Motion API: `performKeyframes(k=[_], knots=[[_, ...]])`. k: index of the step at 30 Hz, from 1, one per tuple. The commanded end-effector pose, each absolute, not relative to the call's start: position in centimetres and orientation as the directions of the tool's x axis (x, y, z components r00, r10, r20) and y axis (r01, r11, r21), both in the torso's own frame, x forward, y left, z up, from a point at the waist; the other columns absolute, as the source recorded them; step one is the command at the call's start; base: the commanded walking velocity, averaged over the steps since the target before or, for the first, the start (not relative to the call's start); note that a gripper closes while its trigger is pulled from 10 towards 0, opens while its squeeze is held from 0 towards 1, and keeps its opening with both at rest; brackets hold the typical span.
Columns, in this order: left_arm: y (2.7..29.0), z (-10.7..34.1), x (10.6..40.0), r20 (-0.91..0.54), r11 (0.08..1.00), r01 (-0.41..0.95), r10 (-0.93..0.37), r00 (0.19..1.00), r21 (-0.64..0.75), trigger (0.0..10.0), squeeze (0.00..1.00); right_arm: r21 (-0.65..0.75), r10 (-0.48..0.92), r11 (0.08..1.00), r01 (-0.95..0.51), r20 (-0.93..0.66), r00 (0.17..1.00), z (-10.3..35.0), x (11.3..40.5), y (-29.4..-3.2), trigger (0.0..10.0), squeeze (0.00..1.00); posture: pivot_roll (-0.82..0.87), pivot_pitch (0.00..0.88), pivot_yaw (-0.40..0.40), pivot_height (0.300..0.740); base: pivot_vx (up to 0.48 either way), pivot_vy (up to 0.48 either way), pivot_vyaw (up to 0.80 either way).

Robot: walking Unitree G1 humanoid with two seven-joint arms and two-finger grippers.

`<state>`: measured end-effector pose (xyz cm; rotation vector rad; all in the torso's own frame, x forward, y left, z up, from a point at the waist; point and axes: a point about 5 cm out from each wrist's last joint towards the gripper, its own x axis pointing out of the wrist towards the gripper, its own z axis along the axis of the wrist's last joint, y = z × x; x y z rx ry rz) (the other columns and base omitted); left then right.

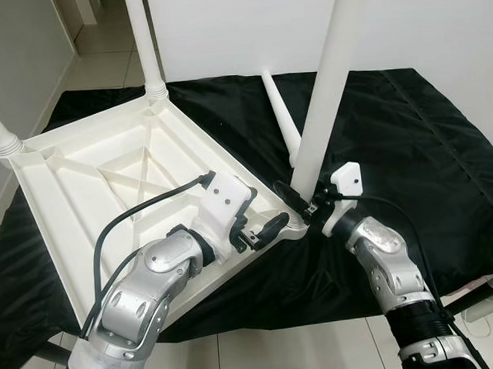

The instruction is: Building children table

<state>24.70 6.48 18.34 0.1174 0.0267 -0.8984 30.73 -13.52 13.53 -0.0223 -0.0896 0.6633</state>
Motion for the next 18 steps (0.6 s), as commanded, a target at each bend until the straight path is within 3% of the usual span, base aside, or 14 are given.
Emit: performKeyframes(k=[1,9,18], knots=[[6.63,18.65,24.76,-0.061,0.640,0.763,-0.761,0.646,0.097,10.0,0.00,0.039,0.587,0.808,-0.588,-0.137,0.798,9.18,29.97,-13.90,10.0,0.00,0.00,0.037,0.019,0.740,0.000,0.000,0.00],[6.61,18.80,24.76,-0.057,0.638,0.763,-0.762,0.645,0.100,10.0,0.00,0.064,0.556,0.830,-0.554,-0.178,0.812,9.21,30.56,-13.76,10.0,0.00,0.00,0.037,0.017,0.740,0.000,0.000,0.00],[6.58,18.84,24.70,-0.055,0.640,0.762,-0.761,0.647,0.099,10.0,0.00,-0.006,0.569,0.817,-0.576,-0.142,0.810,9.10,29.89,-13.42,10.0,0.00,0.00,0.039,0.010,0.740,0.000,0.000,0.00]])
